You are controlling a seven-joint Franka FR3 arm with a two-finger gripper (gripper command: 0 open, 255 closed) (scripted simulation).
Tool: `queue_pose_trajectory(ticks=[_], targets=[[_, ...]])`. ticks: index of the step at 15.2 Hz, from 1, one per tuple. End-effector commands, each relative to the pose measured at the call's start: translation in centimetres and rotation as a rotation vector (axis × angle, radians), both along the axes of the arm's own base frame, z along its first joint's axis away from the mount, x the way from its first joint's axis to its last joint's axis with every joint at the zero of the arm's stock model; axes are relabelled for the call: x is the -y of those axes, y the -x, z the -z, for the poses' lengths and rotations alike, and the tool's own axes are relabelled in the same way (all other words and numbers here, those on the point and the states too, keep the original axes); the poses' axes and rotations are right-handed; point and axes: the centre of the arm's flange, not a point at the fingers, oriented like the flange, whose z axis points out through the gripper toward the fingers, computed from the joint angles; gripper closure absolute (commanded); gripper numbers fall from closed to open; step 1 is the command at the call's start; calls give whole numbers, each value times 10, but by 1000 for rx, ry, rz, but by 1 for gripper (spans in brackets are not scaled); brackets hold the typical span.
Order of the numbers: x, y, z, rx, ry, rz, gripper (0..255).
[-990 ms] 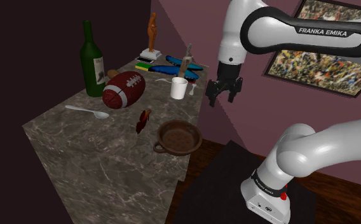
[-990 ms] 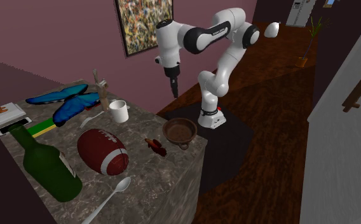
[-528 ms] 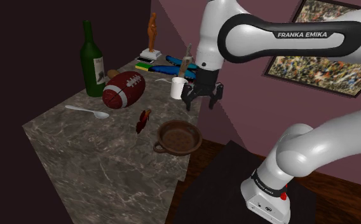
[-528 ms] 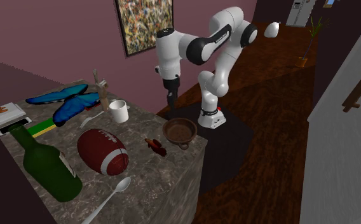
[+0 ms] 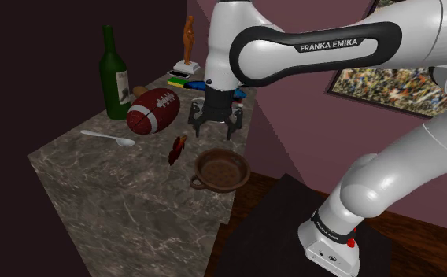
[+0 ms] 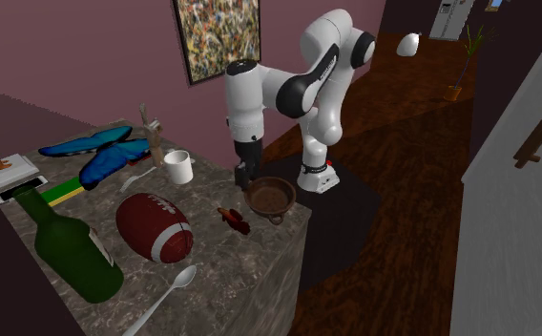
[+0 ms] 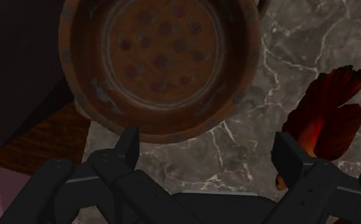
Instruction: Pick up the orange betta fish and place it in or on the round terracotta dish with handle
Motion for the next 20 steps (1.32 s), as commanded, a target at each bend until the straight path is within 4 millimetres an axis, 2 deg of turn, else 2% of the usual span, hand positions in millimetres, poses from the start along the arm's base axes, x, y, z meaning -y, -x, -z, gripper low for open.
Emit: queue_pose_trajectory(ticks=[1, 7, 14, 20], targets=[[-16, -16, 6, 17, 1, 57, 0], [-61, -73, 16, 67, 8, 211, 0], [-60, -75, 53, 67, 8, 211, 0], [-60, -75, 56, 67, 8, 211, 0]])
